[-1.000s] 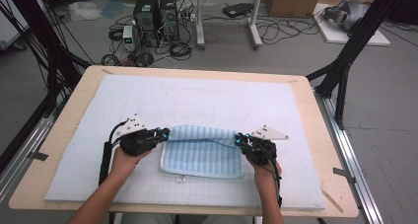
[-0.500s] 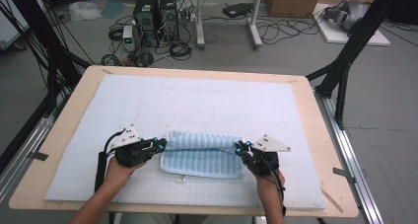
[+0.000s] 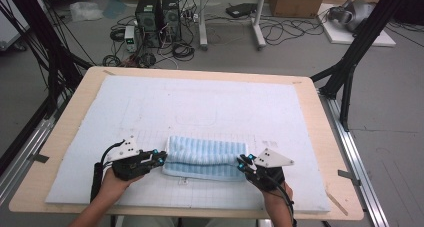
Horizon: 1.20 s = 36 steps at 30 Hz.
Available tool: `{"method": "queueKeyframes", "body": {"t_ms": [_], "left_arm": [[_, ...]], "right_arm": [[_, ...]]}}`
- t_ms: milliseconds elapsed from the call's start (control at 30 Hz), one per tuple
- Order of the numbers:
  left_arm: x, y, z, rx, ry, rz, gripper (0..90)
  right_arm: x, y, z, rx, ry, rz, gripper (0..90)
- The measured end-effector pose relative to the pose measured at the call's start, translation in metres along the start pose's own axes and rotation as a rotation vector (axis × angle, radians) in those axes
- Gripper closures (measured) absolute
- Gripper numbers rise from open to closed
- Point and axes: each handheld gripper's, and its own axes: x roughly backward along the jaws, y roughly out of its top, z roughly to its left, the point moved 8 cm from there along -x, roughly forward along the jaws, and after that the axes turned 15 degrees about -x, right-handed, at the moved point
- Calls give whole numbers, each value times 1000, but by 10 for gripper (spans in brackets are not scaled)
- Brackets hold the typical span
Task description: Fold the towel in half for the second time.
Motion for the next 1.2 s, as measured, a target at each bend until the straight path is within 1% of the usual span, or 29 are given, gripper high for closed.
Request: {"method": "queueKeyframes", "body": {"t_ms": [33, 67, 100, 133, 167, 200, 233, 267, 333, 367, 400, 433, 467, 500, 533, 567, 600, 667, 700, 800, 833, 867, 900, 967, 1033, 1067, 1100, 1167, 1200], "left_arm": [[2, 1, 1, 31, -9, -2, 711], [3, 3, 3, 50, -9, -14, 634], [6, 6, 5, 58, 0, -28, 593], [7, 9, 7, 63, 12, -40, 579], [8, 11, 9, 64, 20, -47, 575], [8, 12, 12, 64, 27, -54, 574], [7, 11, 12, 70, 27, -51, 574], [4, 9, 13, 65, 28, -40, 577], [-3, 5, 15, 61, 22, -14, 587], [-7, 4, 15, 63, 23, -4, 598], [-12, 1, 17, 67, 22, 20, 601], [-16, -2, 17, 70, 19, 38, 608], [-20, -4, 16, 69, 17, 56, 609], [-23, -7, 16, 68, 15, 74, 609], [-25, -9, 14, 67, 7, 82, 610], [-27, -12, 12, 63, -3, 103, 611], [-29, -14, 10, 59, -9, 117, 611], [-32, -21, 7, 55, -16, 156, 611], [-33, -23, 6, 59, -20, 177, 612], [-32, -25, 3, 33, -26, 210, 615], [-32, -25, 2, 26, -25, 214, 616], [-31, -25, 1, 29, -27, 214, 618], [-30, -25, 2, 33, -29, 217, 618], [-30, -25, 2, 38, -30, 214, 619], [-30, -25, 3, 40, -32, 215, 619], [-30, -25, 3, 39, -32, 218, 622], [-31, -25, 3, 39, -31, 219, 626], [-31, -25, 3, 39, -36, 221, 631], [-31, -25, 4, 35, -40, 222, 632]], "right_arm": [[1, -2, 0, 5, 0, 7, 735], [4, -2, 1, -8, 10, -2, 706], [8, 1, 0, -25, 19, -20, 680], [13, 5, -1, -58, 29, -44, 662], [18, 10, -2, -90, 43, -74, 650], [21, 13, -2, -106, 48, -96, 648], [23, 16, -3, -108, 42, -106, 649], [22, 16, -3, -100, 35, -100, 653], [15, 9, -2, -100, 29, -60, 659], [7, 5, -2, -95, 20, -33, 661], [3, 2, -3, -89, 11, -15, 664], [-4, -3, -4, -90, -2, 20, 668], [-9, -7, -5, -92, -3, 38, 669], [-12, -9, -5, -92, -4, 55, 669], [-15, -12, -5, -84, -9, 72, 669], [-16, -15, -6, -78, -15, 87, 666], [-18, -19, -7, -71, -23, 112, 660], [-21, -25, -9, -47, -28, 134, 646], [-21, -26, -10, -42, -28, 132, 641], [-19, -26, -10, -27, -25, 145, 603], [-18, -26, -10, -31, -23, 149, 590], [-16, -24, -10, -34, -18, 150, 575], [-15, -22, -10, -45, -15, 139, 568], [-12, -12, -12, -85, 1, 80, 572], [-12, -4, -15, -91, -9, 53, 616], [-15, -1, -17, -87, -13, 57, 677], [-21, 3, -20, -76, -24, 65, 695], [-32, 8, -27, -90, -52, 63, 697], [-40, 9, -31, -112, -59, 64, 696]]}}
